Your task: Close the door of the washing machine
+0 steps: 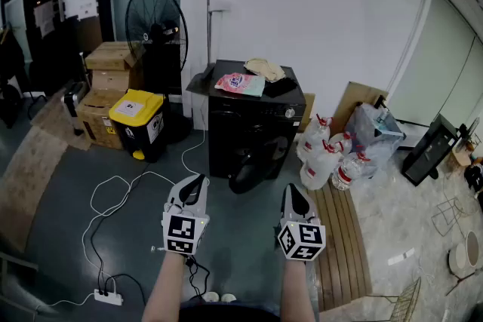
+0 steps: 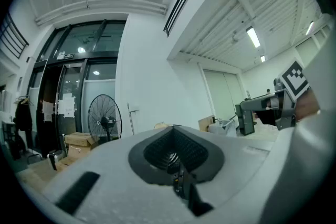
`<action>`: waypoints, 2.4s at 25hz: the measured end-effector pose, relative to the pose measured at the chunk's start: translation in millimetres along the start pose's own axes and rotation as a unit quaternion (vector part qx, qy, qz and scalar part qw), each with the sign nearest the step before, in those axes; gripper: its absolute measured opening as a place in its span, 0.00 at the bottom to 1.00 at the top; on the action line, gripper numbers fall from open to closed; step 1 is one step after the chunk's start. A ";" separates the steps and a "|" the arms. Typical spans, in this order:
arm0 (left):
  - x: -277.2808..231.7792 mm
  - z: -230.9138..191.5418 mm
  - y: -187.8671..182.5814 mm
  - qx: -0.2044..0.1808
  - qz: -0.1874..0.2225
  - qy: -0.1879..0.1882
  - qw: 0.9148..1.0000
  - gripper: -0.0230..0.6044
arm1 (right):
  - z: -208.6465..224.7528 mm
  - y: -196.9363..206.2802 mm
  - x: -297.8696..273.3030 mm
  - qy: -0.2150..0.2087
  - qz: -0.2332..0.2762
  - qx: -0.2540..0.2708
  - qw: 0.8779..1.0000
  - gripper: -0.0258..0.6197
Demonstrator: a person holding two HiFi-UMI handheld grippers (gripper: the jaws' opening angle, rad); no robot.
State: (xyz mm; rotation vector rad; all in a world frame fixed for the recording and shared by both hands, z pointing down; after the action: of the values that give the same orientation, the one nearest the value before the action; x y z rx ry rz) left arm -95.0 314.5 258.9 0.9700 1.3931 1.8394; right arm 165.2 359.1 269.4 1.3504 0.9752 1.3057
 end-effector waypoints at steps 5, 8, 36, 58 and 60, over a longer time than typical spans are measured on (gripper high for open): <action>-0.8 1.0 -0.2 -0.002 -0.001 0.000 1.000 0.05 | 1.1 0.0 -0.3 -0.001 0.000 -0.001 1.000 0.06; 0.5 0.0 -0.7 -0.002 -0.001 0.000 1.000 0.05 | -0.6 -0.6 0.2 -0.002 0.000 -0.001 1.000 0.06; 14.2 5.6 18.3 0.011 -0.027 -0.005 1.000 0.05 | -15.8 22.8 6.3 -0.054 -0.007 -0.040 0.998 0.43; -35.0 -35.7 65.5 0.018 -0.043 -0.064 0.997 0.05 | 13.5 92.9 -80.6 -0.083 -0.048 -0.064 0.993 0.45; -50.5 -51.6 75.1 0.019 -0.042 -0.067 0.997 0.05 | 11.2 102.0 -104.0 -0.087 -0.049 -0.062 0.993 0.45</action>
State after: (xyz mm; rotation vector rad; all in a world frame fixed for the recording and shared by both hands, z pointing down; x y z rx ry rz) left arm -115.4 228.3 313.6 1.0197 1.3707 1.6608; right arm 157.7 236.5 348.5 1.2824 0.8166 1.1354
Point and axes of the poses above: the fingertips, and each gripper's own axes: x backward along the fingers, z to its right, y out of its underside, the point moved 6 cm from there along x, backward along the fingers, and after that the axes turned 10 degrees about z, right-handed, at the moved point
